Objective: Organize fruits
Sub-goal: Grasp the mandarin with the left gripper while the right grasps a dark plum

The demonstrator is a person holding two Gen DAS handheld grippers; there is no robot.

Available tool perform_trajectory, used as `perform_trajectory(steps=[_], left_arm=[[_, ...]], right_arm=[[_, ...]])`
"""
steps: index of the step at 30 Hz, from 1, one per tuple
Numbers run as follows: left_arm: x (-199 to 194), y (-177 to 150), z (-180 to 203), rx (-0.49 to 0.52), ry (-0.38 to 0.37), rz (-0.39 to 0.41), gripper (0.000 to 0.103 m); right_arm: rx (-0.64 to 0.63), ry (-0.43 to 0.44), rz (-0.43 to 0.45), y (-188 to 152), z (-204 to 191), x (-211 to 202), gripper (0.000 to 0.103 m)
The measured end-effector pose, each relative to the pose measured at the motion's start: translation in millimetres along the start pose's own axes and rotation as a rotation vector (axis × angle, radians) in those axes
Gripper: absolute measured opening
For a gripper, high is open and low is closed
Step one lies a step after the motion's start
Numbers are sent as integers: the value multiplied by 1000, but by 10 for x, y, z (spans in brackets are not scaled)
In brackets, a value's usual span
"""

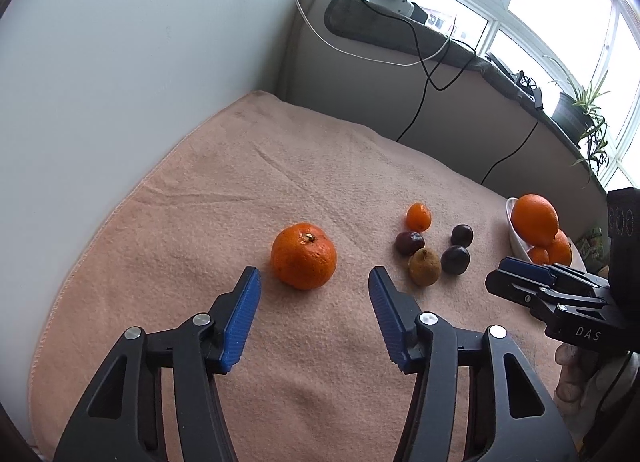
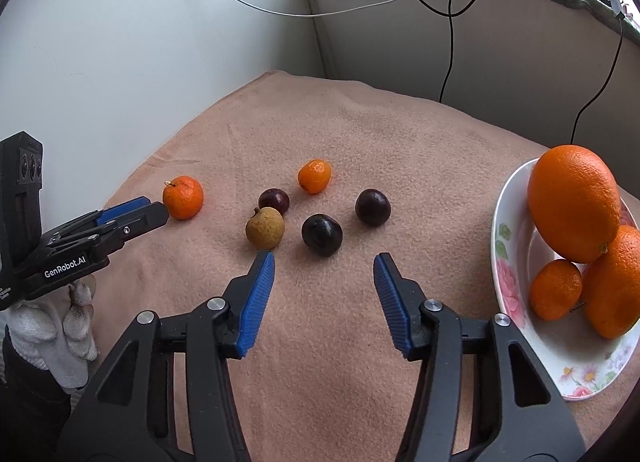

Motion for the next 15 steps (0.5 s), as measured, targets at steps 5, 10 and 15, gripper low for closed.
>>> perform_trajectory(steps=[5,10,15], left_arm=[[44,0,-29,-3,3,-11,54],[88,25,-57,-2,6,-19,54],[138,51,-57,4,8,-29,53]], right_arm=[[-8,-11,-16,37,-23,136,49],[-8,-7,-31,71,-31,259,44],[-9,-6,-39,103,-26,339,40]])
Point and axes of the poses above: each gripper's, at about its wrist camera, not at the fingertips, and x roughly the way its jaws point, z to its right, y to its top, the point moved 4 cm from there along x, roughly the way its jaws point, and after that the axes turned 6 degrees about -y, right-handed, at the moved point
